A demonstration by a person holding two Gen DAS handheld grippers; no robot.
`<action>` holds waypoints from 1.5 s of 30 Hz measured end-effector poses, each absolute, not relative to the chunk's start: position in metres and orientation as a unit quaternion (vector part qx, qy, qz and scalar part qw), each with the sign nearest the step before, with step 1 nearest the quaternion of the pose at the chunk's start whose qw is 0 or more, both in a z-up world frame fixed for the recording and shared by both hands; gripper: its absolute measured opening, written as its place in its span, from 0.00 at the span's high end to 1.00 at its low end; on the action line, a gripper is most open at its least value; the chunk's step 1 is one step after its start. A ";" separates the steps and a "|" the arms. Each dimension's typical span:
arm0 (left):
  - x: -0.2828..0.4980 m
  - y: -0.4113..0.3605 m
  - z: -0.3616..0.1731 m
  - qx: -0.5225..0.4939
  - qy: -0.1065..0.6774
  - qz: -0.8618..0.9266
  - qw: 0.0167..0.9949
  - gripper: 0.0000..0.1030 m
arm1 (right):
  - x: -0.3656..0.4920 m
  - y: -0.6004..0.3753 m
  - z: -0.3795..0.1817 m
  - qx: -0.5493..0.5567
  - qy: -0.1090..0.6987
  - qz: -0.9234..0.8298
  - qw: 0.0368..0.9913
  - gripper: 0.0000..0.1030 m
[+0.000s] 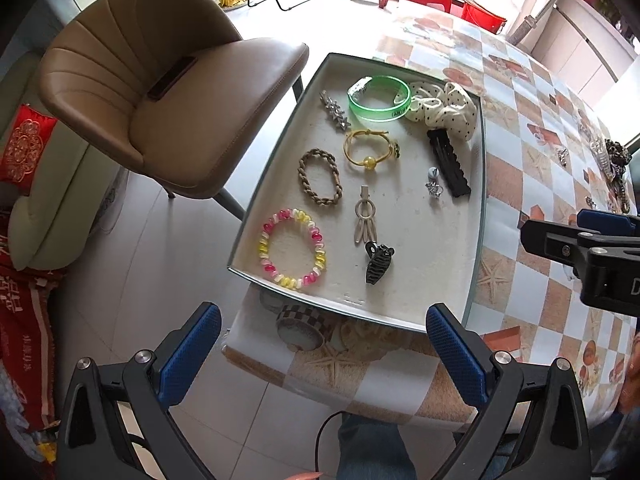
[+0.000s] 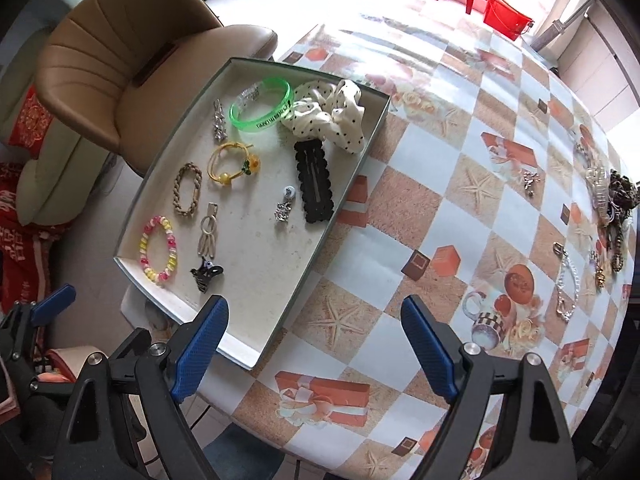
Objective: Organize jewelry
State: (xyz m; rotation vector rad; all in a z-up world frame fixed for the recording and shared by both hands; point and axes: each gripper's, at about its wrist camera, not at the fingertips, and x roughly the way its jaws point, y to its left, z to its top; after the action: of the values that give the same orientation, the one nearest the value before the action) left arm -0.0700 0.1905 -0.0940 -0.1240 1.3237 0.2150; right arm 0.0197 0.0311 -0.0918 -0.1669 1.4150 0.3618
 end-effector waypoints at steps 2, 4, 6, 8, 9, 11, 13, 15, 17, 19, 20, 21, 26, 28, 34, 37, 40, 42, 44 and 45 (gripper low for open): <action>-0.072 0.192 -0.085 -0.060 0.611 0.103 0.783 0.00 | 0.019 0.030 -0.085 -0.067 0.654 0.171 0.734 0.13; -0.073 0.193 -0.078 -0.061 0.608 0.106 0.785 0.00 | 0.017 0.030 -0.078 -0.062 0.663 0.172 0.726 0.13; -0.074 0.194 -0.068 -0.062 0.605 0.112 0.786 0.00 | 0.016 0.029 -0.069 -0.058 0.667 0.170 0.723 0.13; -0.074 0.195 -0.057 -0.066 0.601 0.117 0.788 0.00 | 0.014 0.027 -0.056 -0.051 0.663 0.174 0.726 0.13; -0.074 0.196 -0.051 -0.069 0.599 0.120 0.788 0.00 | 0.013 0.026 -0.048 -0.050 0.658 0.176 0.731 0.13; -0.074 0.198 -0.041 -0.080 0.597 0.127 0.788 0.00 | 0.012 0.027 -0.032 -0.059 0.645 0.178 0.741 0.13; -0.074 0.199 -0.030 -0.091 0.596 0.132 0.787 0.00 | 0.009 0.027 -0.012 -0.072 0.625 0.179 0.756 0.13; -0.075 0.199 -0.021 -0.096 0.592 0.139 0.788 0.00 | 0.007 0.028 0.004 -0.080 0.608 0.180 0.769 0.13; -0.077 0.198 -0.010 -0.093 0.586 0.147 0.792 0.00 | 0.007 0.030 0.015 -0.088 0.598 0.182 0.776 0.13; -0.078 0.196 0.000 -0.092 0.579 0.155 0.795 0.00 | 0.006 0.032 0.025 -0.094 0.588 0.185 0.782 0.13; -0.079 0.196 0.004 -0.092 0.577 0.157 0.796 0.00 | 0.006 0.033 0.029 -0.098 0.583 0.187 0.784 0.13; -0.079 0.196 0.008 -0.093 0.575 0.160 0.797 0.00 | 0.006 0.034 0.033 -0.102 0.578 0.188 0.787 0.13; -0.082 0.196 0.023 -0.099 0.566 0.172 0.800 0.00 | 0.006 0.040 0.047 -0.114 0.562 0.197 0.795 0.13; -0.083 0.195 0.027 -0.100 0.564 0.175 0.801 0.00 | 0.005 0.042 0.052 -0.117 0.557 0.200 0.797 0.13; -0.082 0.195 0.034 -0.095 0.559 0.180 0.804 0.00 | 0.006 0.044 0.060 -0.119 0.548 0.204 0.802 0.13; -0.081 0.194 0.035 -0.093 0.558 0.179 0.805 0.00 | 0.008 0.042 0.059 -0.117 0.549 0.200 0.803 0.13; -0.081 0.193 0.036 -0.093 0.560 0.178 0.804 0.00 | 0.008 0.040 0.059 -0.115 0.550 0.196 0.803 0.13; -0.081 0.192 0.036 -0.093 0.560 0.178 0.804 0.00 | 0.009 0.039 0.059 -0.113 0.552 0.194 0.803 0.13; -0.081 0.192 0.036 -0.093 0.560 0.179 0.804 0.00 | 0.008 0.038 0.058 -0.113 0.553 0.194 0.802 0.13; -0.081 0.193 0.036 -0.093 0.560 0.178 0.804 0.00 | 0.008 0.038 0.058 -0.113 0.553 0.194 0.802 0.13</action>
State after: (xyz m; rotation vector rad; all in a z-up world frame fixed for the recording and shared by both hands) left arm -0.0813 0.1926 0.0360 -0.1984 1.1995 0.3817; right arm 0.0078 0.0380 0.0580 -0.2416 1.1861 0.4159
